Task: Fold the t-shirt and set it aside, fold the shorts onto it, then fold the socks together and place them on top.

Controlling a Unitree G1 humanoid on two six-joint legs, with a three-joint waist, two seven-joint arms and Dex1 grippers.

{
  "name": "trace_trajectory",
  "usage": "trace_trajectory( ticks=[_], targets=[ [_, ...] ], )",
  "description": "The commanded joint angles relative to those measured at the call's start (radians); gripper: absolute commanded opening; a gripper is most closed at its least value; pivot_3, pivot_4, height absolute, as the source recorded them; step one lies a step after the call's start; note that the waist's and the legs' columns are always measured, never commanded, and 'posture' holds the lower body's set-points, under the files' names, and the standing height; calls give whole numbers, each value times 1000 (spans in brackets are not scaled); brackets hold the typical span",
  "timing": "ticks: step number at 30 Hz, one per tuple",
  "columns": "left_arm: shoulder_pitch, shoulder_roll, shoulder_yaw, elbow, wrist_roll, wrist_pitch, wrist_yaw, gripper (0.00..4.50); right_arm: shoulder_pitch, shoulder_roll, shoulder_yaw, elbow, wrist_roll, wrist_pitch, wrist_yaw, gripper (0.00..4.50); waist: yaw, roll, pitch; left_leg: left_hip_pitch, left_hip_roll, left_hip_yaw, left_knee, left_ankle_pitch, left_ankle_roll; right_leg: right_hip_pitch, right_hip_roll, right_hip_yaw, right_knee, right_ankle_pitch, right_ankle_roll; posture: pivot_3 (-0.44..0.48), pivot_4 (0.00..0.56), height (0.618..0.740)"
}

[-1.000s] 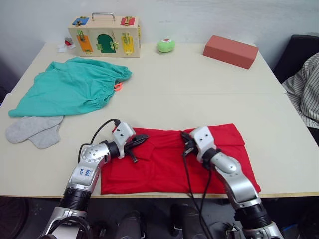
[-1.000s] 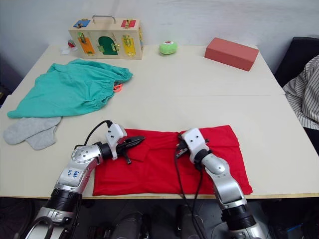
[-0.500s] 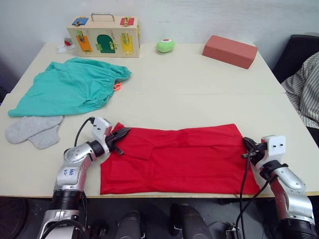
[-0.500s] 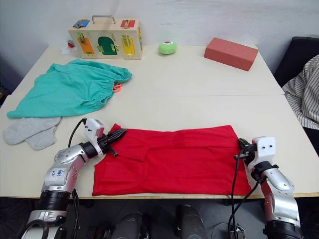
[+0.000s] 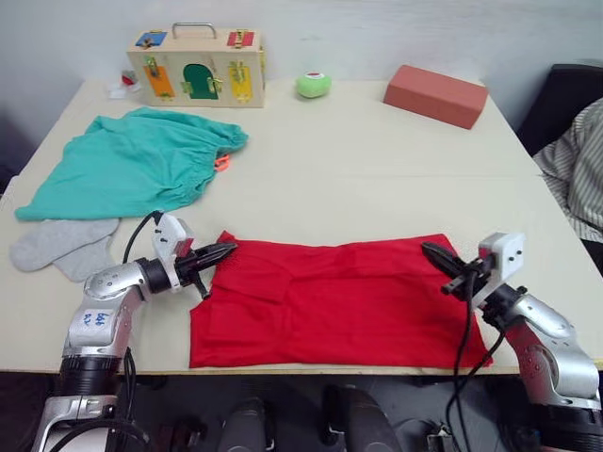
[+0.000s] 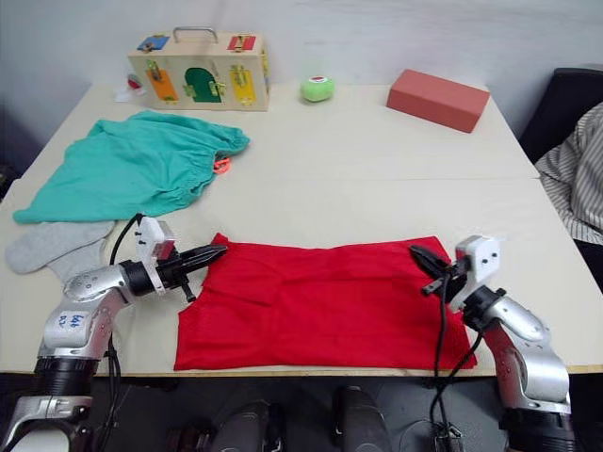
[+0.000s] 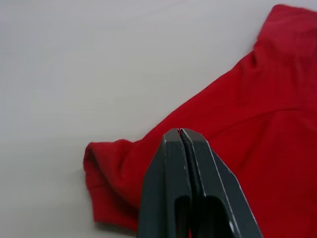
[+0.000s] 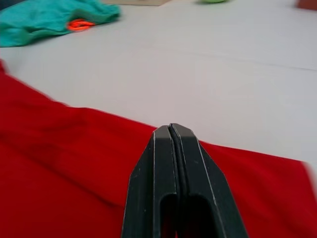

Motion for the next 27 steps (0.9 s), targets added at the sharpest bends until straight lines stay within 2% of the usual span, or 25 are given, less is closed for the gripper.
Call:
trace_trajectory(
  ticks=[1,2,4,7,10,12,14,17,22,24,27],
  targets=[
    [72,92,41,-174,-138,72,-154,419,-72,-164,-5,6,43,105,149,966,-3,1,1,-1,0,0,1,-1,1,0,0,0,-1,0,0,0,150,740],
    [88,113,38,-206,-153,81,-179,572,-101,-214,8,37,43,132,198,1169,-4,1,1,-1,-1,0,1,-1,2,0,-1,1,-1,0,0,0,150,740],
    [98,125,47,-250,-181,95,-184,1202,-165,-299,44,108,44,178,297,1884,-4,2,1,-1,-2,0,1,-2,4,0,-2,0,-2,0,0,0,150,740],
    [118,125,55,-310,-209,75,-207,2173,-362,-407,171,332,-52,198,465,2937,-5,2,1,-1,-1,0,2,-3,4,1,-1,-1,-3,0,0,0,150,740],
    [150,114,55,-349,-224,62,-219,3163,-566,-400,266,618,-154,158,547,4050,-9,2,1,-1,-1,0,2,-3,6,0,0,-1,-2,0,0,0,150,740],
    [177,102,50,-380,-230,68,-203,3753,-690,-378,327,825,-255,66,576,4500,-10,2,2,-1,0,1,1,-1,2,0,1,-1,-2,0,-1,0,150,740],
    [197,91,47,-413,-244,82,-184,4408,-787,-361,401,992,-368,-42,599,4500,-12,4,3,-1,0,2,1,-1,1,-1,2,-1,-2,0,-1,0,150,740],
    [211,93,43,-449,-250,93,-174,4460,-904,-319,446,1174,-456,-99,620,4500,-11,5,3,-2,0,2,2,0,1,-2,2,0,-2,0,-1,0,150,740],
    [213,106,50,-485,-267,109,-170,4460,-1000,-277,495,1336,-572,-152,668,4500,-9,5,4,-2,0,3,3,0,1,-1,2,0,-2,0,-1,0,150,740],
    [229,111,58,-494,-272,114,-167,4500,-1018,-263,499,1364,-600,-151,685,4112,-10,5,4,-2,0,3,4,0,1,-1,1,0,-1,0,-1,0,150,740],
    [265,120,70,-502,-267,102,-172,4500,-1025,-255,513,1381,-637,-178,736,3229,-10,6,4,-2,0,2,3,0,1,-1,2,0,-1,0,-1,0,150,740]
  ],
)
